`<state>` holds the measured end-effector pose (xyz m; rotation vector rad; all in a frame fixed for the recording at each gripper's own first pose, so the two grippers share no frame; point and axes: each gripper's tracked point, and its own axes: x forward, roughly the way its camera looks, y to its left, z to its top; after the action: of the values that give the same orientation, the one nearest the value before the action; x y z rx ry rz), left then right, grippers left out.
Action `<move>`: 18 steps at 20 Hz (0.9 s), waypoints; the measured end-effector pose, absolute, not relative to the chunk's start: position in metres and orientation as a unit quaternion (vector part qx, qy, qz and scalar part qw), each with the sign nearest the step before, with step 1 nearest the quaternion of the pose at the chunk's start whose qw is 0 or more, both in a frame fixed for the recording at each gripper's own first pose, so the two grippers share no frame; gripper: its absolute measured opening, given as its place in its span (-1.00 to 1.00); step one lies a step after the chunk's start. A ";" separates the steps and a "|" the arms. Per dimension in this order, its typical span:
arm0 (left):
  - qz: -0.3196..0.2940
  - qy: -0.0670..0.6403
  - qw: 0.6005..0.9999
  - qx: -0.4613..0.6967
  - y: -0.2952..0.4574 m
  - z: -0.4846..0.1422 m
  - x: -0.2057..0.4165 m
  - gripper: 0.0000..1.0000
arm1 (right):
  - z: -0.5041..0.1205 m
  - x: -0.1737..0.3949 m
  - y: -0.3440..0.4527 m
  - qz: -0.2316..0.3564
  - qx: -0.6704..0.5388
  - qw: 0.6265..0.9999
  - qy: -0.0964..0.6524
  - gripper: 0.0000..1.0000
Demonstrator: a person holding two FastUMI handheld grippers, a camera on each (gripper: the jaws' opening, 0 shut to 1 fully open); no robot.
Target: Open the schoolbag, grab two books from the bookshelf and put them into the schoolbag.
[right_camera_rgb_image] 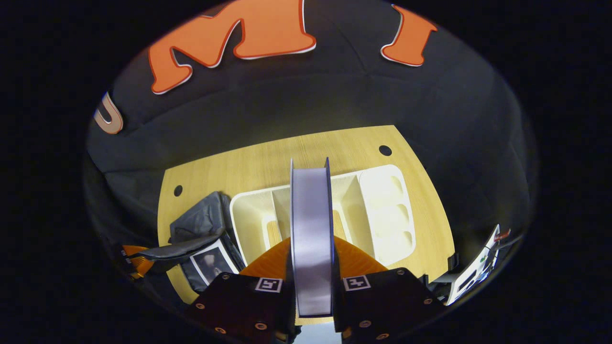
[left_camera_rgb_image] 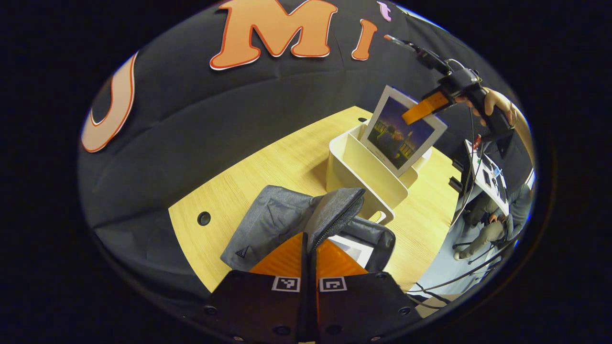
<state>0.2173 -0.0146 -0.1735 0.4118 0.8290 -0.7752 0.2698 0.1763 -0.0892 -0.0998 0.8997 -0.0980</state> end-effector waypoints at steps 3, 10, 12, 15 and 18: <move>-0.369 0.387 0.820 0.202 -0.019 -0.171 0.214 -0.99 | -0.066 0.253 0.179 -0.045 -0.055 0.905 0.420 -0.37; -0.373 0.383 0.817 0.216 -0.017 -0.174 0.214 -0.98 | -0.013 0.204 0.186 -0.032 -0.006 0.930 0.366 -0.37; -0.372 0.383 0.817 0.217 -0.014 -0.174 0.216 -0.99 | -0.005 0.180 0.182 -0.032 0.018 0.935 0.352 -0.37; -0.366 0.377 0.821 0.223 -0.014 -0.171 0.218 -0.99 | 0.002 0.148 0.174 -0.031 0.058 0.943 0.327 -0.36; -0.368 0.379 0.820 0.221 -0.015 -0.173 0.218 -0.99 | -0.001 0.116 0.180 -0.011 0.116 0.943 0.312 -0.37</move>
<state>0.2182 -0.0152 -0.1727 0.4699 0.8080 -0.7835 0.1163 0.1799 -0.0006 0.2365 0.6352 -0.0230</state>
